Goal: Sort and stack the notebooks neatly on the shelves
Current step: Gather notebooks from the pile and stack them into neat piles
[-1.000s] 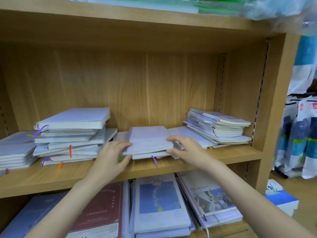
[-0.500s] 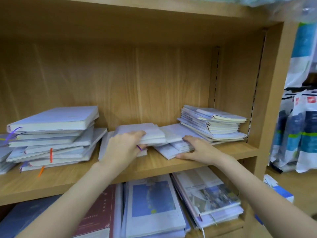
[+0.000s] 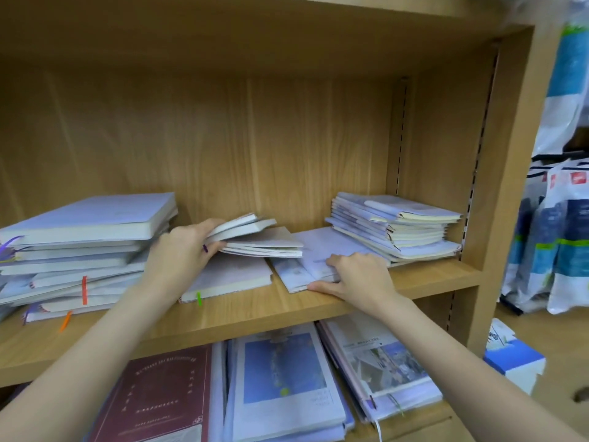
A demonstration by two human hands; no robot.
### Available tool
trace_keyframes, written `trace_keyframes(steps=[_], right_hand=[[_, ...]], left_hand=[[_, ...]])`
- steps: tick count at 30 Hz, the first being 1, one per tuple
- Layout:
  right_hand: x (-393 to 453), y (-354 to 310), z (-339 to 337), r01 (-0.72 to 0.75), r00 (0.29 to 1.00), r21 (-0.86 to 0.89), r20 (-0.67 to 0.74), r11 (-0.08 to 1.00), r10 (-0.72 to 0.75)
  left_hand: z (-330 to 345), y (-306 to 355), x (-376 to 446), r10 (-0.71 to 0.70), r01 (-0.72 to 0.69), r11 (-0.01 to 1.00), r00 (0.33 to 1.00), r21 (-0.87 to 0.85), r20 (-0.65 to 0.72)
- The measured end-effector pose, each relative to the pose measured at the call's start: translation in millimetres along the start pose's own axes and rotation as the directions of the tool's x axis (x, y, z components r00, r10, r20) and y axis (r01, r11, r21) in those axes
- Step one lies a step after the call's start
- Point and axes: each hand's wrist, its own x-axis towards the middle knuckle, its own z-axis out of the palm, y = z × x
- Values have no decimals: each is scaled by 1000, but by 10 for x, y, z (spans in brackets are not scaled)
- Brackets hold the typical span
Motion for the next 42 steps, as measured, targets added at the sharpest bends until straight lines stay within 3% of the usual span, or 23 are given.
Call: trace_keyframes(steps=[5, 6, 8, 9, 10, 11, 14, 16, 19, 22, 24, 27, 29, 31, 34, 36, 39, 42], right_hand=[[84, 111, -194, 99, 994, 26, 42, 995, -100], [130, 154, -274, 133, 991, 19, -9, 991, -133], [266, 249, -387, 167, 950, -36, -261, 985, -170], [306, 278, -429, 141, 914, -4, -383, 990, -132], [341, 305, -431, 98, 904, 29, -420, 995, -77], [363, 295, -425, 54, 931, 50, -364, 997, -32], [351, 256, -189, 4, 1000, 3, 4, 1000, -4], [326, 231, -114, -41, 999, 56, 9, 998, 40], [421, 247, -198, -140, 962, 306, -181, 942, 202], [561, 195, -634, -93, 810, 537, -448, 839, 377], [610, 74, -884, 55, 773, 571, -544, 819, 327], [622, -311, -986, 108, 792, 385, -590, 917, 155], [586, -655, -872, 89, 891, 171, -454, 981, -2], [551, -950, -668, 178, 972, 23, -159, 984, -173], [491, -1146, -444, 342, 914, 176, 163, 923, -370], [482, -1066, -404, 315, 907, 338, 167, 887, -386], [384, -766, -443, 244, 946, 423, 95, 873, -310], [221, -281, -360, 23, 977, 510, 173, 860, -129]], left_hand=[[138, -71, -153, 79, -83, 993, 996, 86, 52], [149, -98, -183, 89, -93, 992, 995, 91, 54], [149, -125, -212, 69, -72, 994, 997, 82, 43], [148, -130, -203, 43, -46, 996, 998, 79, 38], [142, -120, -186, 15, -18, 997, 999, 72, 46], [128, -102, -173, -14, 9, 997, 998, 72, 64], [90, -24, -210, -52, 26, 989, 983, 146, 177], [73, 28, -278, -41, 7, 990, 971, 142, 234], [74, 28, -310, -37, 16, 996, 970, 89, 241], [115, 31, -287, -43, 1, 989, 959, 146, 282], [144, 67, -268, -33, -16, 987, 952, 157, 303], [130, 138, -317, -45, 34, 998, 961, 46, 271], [66, 157, -437, -89, 105, 990, 983, -94, 162], [-11, 113, -602, -136, 155, 963, 986, -221, 98], [-86, -87, -817, -159, 179, 930, 983, -321, 88], [-122, -224, -893, -184, 200, 915, 980, -349, 79], [-141, -278, -961, -213, 222, 909, 975, -352, 66], [-139, -225, -959, -145, 142, 950, 989, -278, 11]])
